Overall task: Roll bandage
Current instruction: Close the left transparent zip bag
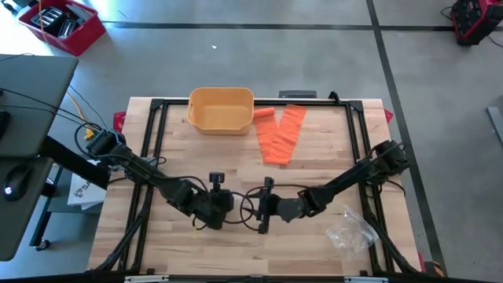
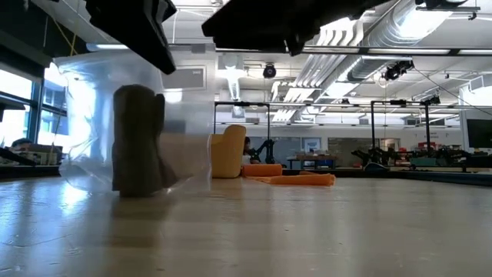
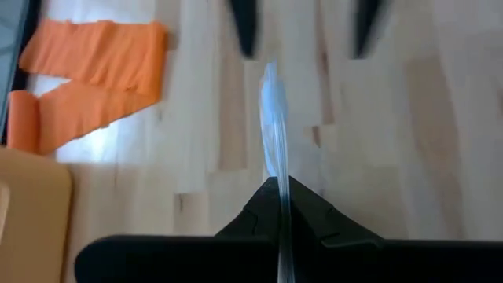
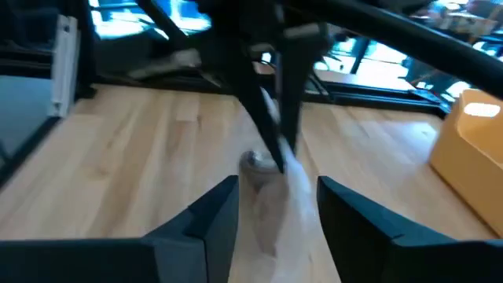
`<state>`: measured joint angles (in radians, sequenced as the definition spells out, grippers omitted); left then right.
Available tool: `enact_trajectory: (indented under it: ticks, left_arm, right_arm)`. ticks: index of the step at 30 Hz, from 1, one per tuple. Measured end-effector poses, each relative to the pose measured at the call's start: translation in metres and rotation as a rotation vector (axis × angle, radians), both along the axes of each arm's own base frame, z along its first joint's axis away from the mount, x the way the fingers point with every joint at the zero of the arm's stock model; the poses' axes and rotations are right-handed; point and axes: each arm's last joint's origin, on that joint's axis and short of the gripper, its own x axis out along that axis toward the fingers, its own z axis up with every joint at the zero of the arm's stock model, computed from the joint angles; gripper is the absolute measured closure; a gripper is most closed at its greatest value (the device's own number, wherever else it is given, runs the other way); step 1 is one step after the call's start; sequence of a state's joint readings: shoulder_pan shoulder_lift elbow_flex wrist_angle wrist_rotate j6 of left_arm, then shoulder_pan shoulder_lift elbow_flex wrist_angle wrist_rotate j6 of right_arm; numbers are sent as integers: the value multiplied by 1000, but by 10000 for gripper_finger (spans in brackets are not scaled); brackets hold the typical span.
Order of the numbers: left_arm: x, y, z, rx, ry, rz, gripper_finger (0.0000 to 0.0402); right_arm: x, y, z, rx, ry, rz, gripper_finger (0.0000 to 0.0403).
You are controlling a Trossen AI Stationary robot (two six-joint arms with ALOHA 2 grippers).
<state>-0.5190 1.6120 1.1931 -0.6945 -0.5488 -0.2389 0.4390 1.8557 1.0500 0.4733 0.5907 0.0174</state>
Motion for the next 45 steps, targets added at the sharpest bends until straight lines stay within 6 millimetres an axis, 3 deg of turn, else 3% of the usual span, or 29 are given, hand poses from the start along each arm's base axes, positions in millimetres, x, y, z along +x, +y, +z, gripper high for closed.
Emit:
enact_trajectory:
  ticks: [3, 12, 18, 23, 27, 29, 32, 35, 40, 42, 45]
  left_arm:
    - [0, -1, 0, -29, 13, -19, 401]
    - [3, -3, 2, -67, -32, -11, 401]
    - [6, -5, 4, -107, -56, -14, 394]
    - [7, -1, 5, -146, -17, -83, 330]
    - [-12, 20, 11, -66, 127, -27, 254]
    - [-21, 29, 19, -64, 120, 0, 213]
    - [-32, 36, 25, -105, -29, -34, 162]
    - [-46, 40, 22, -164, -305, -75, 136]
    - [-67, 48, -14, -363, -838, -84, 131]
    - [-75, 51, -28, -420, -964, -87, 131]
    - [-77, 53, -44, -412, -1019, -101, 131]
  right_arm:
    - [1, -2, -1, -9, -4, -34, 262]
    - [4, -7, -5, 18, 43, 86, 316]
    - [4, -5, -3, -7, 29, 99, 389]
    - [1, -2, -1, -19, 5, -5, 393]
    - [-1, -1, -1, -4, -10, -88, 398]
    - [-3, -1, -3, 36, -1, -117, 399]
    - [-6, 1, -8, 66, 30, -141, 400]
    - [-9, 4, -11, 41, 56, -164, 400]
    - [-10, 5, -10, 77, 42, -179, 401]
    - [-10, 5, -10, 79, 42, -179, 401]
    - [-10, 6, -10, 82, 46, -167, 402]
